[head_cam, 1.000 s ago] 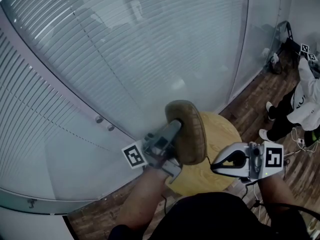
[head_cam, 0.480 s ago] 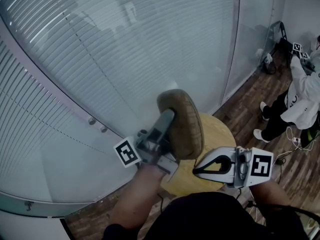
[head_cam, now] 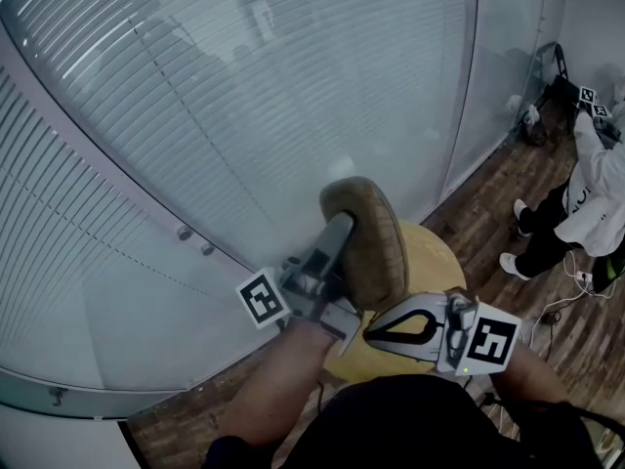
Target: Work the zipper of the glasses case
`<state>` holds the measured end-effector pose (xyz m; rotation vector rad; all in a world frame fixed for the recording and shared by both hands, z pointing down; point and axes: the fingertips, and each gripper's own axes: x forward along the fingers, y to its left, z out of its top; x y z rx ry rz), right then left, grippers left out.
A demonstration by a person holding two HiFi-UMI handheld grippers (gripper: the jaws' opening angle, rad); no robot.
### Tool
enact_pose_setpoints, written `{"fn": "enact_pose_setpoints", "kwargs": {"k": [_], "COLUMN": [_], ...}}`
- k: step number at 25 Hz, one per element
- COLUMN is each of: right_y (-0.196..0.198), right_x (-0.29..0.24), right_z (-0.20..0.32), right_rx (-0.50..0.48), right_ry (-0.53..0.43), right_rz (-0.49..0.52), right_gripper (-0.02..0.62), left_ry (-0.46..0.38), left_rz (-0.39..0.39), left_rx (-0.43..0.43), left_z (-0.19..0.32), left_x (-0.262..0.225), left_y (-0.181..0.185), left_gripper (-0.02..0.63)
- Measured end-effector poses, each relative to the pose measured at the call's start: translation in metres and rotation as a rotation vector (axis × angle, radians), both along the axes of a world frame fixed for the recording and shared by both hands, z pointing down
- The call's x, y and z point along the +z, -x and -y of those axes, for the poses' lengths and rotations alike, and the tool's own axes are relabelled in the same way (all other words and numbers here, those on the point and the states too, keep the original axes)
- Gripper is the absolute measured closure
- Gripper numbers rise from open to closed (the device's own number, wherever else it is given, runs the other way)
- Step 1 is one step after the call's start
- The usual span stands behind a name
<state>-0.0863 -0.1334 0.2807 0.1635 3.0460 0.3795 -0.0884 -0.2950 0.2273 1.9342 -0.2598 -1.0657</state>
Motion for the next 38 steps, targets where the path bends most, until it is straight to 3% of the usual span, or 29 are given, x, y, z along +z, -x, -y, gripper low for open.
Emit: {"fn": "enact_pose_setpoints", "kwargs": {"k": [7,12,13,15,16,21,25,31,36,38], "right_y": [0.003,-0.010,-0.011,-0.013,-0.015,-0.032,-0.042,-0.062,-0.082,-0.088], "right_x": [0.006,0.011,0.016,0.027,0.032,0.044,0.048,0.062,0.093,0.104], "right_z": [-0.005,0.007,0.009,0.009,0.009,0.020,0.034,0.069,0.101,0.108], "right_rx": [-0.035,0.009,0.014,0.019,0.025,0.083,0.150,0.364,0.547,0.608], "right_ry": [0.047,0.172,0.181,0.189,0.196,0.252,0.239,0.261,0.373,0.368], "right_rz": [0.007,0.087,0.075,0.042,0.030,0.045,0.046,0.033,0.034,0.012], "right_gripper": [0.589,0.586,0.561,0.401,0.367,0.367,0.367,0.367,0.367,0.370], "left_ry": [-0.013,0.009,0.020,0.029,0.029,0.039,0.021,-0.151,-0.179,-0.178], "left_rz": [-0.026,0.014,0.023,0.054,0.078,0.335,0.531,0.941,1.122,1.175], "left_rx": [0.004,-0.093,-0.106,-0.132,-0.149,-0.266,-0.333,-0.460,-0.514,-0.517], "left_z": [-0.003,0.007,0.009,0.012,0.012,0.017,0.017,0.002,-0.012,-0.018], "left_x": [0.004,0.018,0.022,0.030,0.034,0.062,0.085,0.118,0.149,0.161], "left_y": [0.000,0.017,0.019,0.024,0.027,0.043,0.053,0.062,0.071,0.075], "left_gripper": [0.325,0.325,0.325,0.324,0.324,0.324,0.324,0.323,0.322,0.322]}}
